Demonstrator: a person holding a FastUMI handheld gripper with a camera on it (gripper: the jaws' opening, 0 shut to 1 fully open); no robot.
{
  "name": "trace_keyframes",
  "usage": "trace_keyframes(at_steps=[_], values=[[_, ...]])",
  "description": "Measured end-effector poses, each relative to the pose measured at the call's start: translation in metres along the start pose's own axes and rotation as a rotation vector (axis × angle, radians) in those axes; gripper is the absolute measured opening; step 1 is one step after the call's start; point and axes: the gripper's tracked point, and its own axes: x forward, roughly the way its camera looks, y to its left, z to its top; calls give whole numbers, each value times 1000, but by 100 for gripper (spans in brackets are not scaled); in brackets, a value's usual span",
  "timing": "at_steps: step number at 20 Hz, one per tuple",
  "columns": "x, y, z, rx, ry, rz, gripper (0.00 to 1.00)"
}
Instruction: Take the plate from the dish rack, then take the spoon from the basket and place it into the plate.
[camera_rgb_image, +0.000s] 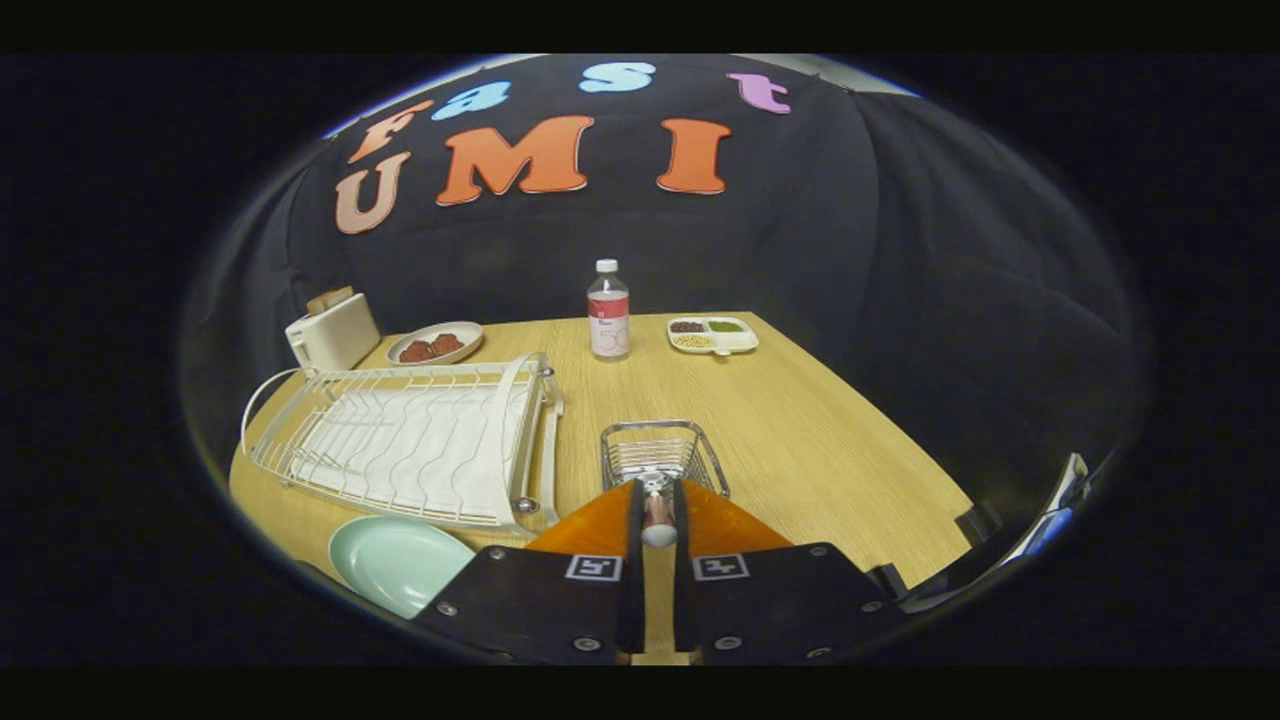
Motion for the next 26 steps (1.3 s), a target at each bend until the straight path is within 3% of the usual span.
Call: trace_keyframes(at_steps=[6,15,23,26], values=[[-11,-2,11,6,-9,-10,6],[-55,-2,31,35,-63,-44,6],[-104,18,49,48,-137,-78,6],[-128,38,50,85,-158,-51,6]])
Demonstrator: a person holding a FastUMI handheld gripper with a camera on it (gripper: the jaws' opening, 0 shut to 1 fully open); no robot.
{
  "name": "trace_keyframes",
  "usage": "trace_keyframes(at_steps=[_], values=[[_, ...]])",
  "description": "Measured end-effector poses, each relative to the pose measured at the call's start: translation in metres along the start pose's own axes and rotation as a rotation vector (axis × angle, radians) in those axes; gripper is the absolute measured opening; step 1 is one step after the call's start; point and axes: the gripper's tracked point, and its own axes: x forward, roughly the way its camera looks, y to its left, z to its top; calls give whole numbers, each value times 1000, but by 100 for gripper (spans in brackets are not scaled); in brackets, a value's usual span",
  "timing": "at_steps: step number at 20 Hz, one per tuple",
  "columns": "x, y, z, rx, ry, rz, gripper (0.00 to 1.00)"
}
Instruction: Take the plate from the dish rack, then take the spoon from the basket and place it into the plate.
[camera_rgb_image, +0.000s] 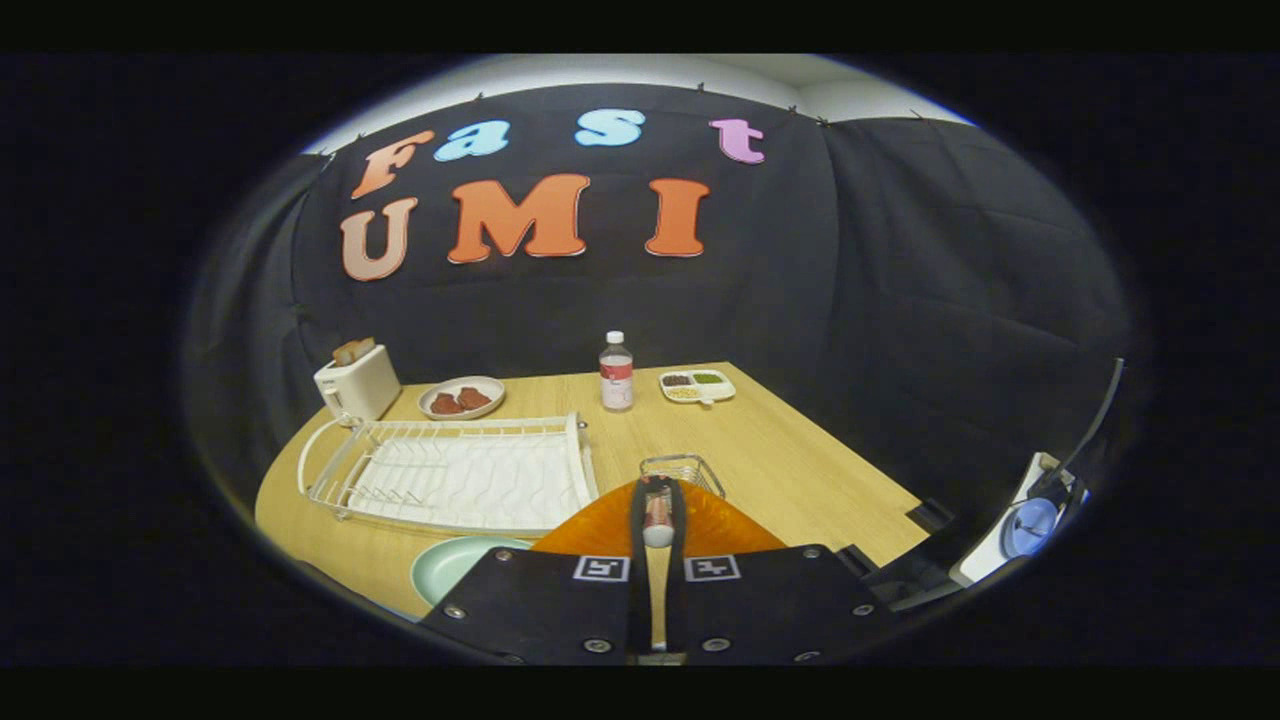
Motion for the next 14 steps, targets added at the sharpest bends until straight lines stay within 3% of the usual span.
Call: trace_keyframes(at_steps=[7,14], values=[[-40,49,-16,26,3,78,6],[-54,107,-45,-15,26,226,6]])
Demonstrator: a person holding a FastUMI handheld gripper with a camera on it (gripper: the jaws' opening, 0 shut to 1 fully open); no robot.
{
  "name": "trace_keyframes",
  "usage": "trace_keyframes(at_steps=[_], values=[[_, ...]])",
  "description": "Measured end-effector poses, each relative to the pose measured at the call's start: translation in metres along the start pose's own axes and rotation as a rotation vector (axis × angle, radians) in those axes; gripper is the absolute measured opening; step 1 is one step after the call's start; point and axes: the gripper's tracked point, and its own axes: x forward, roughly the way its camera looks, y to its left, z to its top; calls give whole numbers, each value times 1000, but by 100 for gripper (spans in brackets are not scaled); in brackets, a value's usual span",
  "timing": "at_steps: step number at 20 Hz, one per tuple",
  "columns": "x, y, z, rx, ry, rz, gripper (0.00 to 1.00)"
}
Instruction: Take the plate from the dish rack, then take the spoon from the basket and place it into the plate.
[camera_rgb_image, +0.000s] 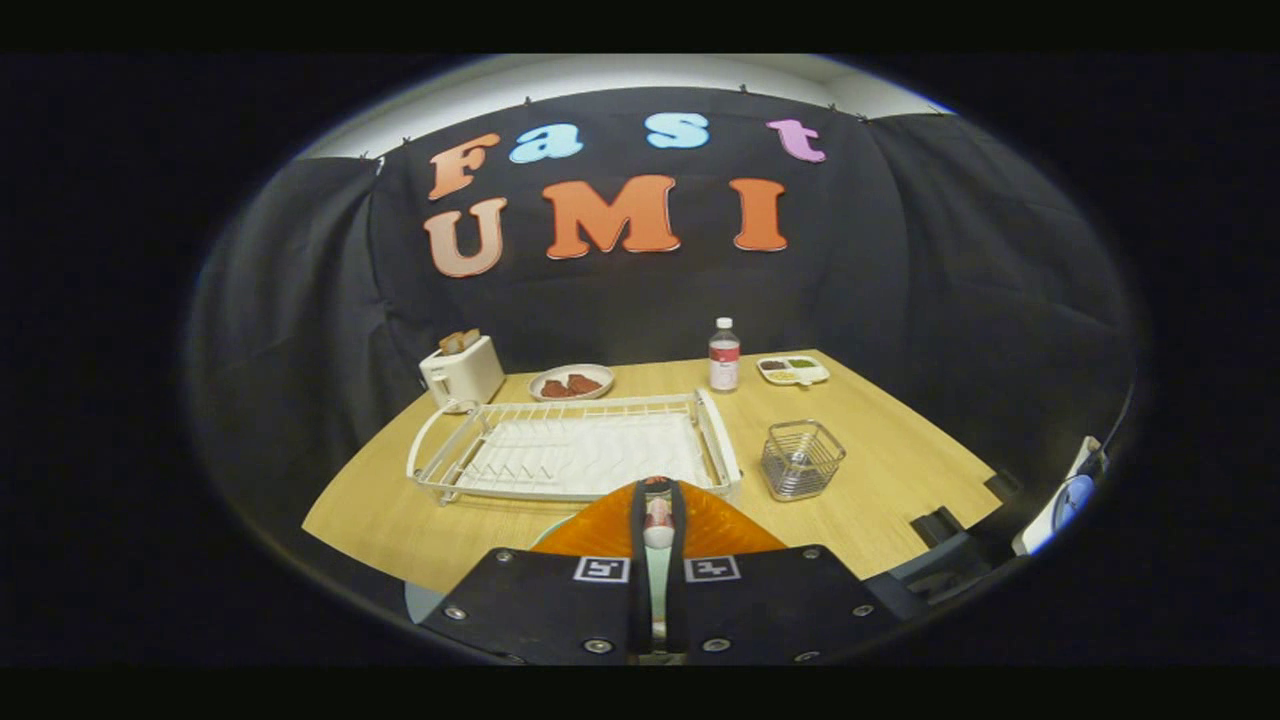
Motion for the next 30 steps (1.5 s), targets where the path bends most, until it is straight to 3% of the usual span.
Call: trace_keyframes(at_steps=[11,15,22,25,26,30], values=[[41,36,-68,-87,131,102,6],[49,31,-81,-125,143,96,6],[49,14,-95,-164,197,39,17],[47,3,-91,-156,199,3,42],[46,-1,-86,-144,192,-6,64],[42,-21,-57,-72,142,-39,96]])
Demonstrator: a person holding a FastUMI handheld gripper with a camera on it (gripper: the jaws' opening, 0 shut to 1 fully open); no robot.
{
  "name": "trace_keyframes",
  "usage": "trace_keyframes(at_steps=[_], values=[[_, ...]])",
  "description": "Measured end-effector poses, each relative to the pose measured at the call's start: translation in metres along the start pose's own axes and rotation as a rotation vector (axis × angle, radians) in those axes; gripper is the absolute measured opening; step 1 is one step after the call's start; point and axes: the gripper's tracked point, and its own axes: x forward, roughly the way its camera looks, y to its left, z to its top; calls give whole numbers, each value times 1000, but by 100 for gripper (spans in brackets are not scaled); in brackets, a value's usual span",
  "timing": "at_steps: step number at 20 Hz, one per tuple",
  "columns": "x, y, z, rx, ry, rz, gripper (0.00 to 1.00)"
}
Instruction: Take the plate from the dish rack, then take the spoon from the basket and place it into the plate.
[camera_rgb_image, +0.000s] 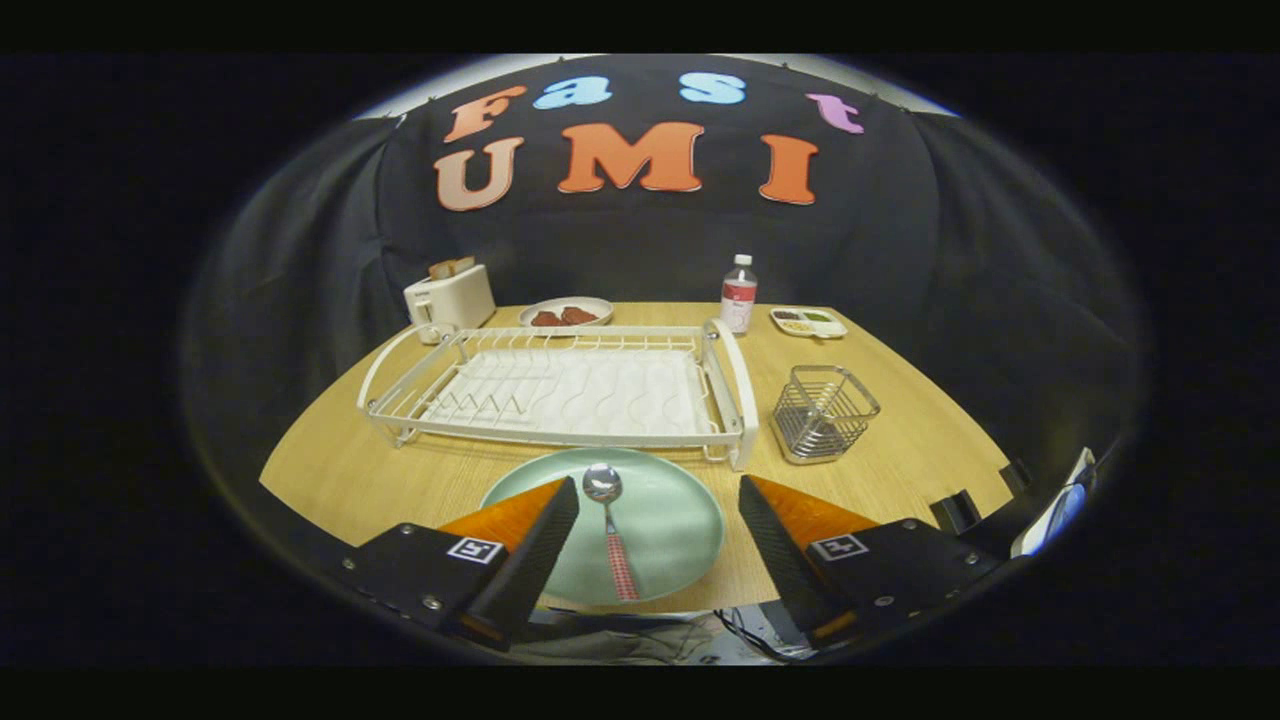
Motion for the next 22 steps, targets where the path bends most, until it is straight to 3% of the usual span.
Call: trace_keyframes(at_steps=[13,22], values=[[-22,-92,102,61,-186,-157,98],[-37,-119,124,130,-239,-210,98]])
